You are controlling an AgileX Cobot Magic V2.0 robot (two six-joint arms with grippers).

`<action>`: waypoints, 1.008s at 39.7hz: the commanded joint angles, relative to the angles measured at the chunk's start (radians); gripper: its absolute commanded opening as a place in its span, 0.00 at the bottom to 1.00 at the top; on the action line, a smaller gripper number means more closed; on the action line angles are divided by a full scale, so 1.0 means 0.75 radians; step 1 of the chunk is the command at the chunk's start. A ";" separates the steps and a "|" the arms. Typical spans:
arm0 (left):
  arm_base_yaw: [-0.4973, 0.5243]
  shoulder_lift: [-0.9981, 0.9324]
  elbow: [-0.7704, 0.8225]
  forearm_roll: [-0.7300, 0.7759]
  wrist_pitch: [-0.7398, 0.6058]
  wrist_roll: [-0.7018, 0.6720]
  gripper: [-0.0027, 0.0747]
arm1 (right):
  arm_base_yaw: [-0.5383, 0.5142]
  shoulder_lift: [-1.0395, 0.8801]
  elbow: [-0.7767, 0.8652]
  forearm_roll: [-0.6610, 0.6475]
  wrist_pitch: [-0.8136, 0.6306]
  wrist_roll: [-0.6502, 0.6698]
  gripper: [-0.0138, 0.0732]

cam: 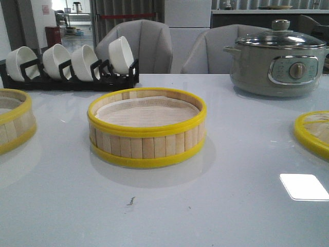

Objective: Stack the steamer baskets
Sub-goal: 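Move the left gripper down to the rim of the side steamer basket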

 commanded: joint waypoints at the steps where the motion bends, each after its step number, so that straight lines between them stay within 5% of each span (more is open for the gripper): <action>1: -0.009 0.055 -0.040 -0.048 -0.137 -0.017 0.81 | -0.002 0.000 -0.053 -0.010 -0.081 -0.016 0.75; 18: -0.044 0.448 -0.055 -0.121 -0.373 0.009 0.81 | -0.002 0.000 -0.053 -0.010 -0.040 -0.016 0.75; 40: -0.054 0.901 -0.302 -0.120 -0.364 0.009 0.80 | -0.002 0.000 -0.053 -0.010 -0.008 -0.016 0.75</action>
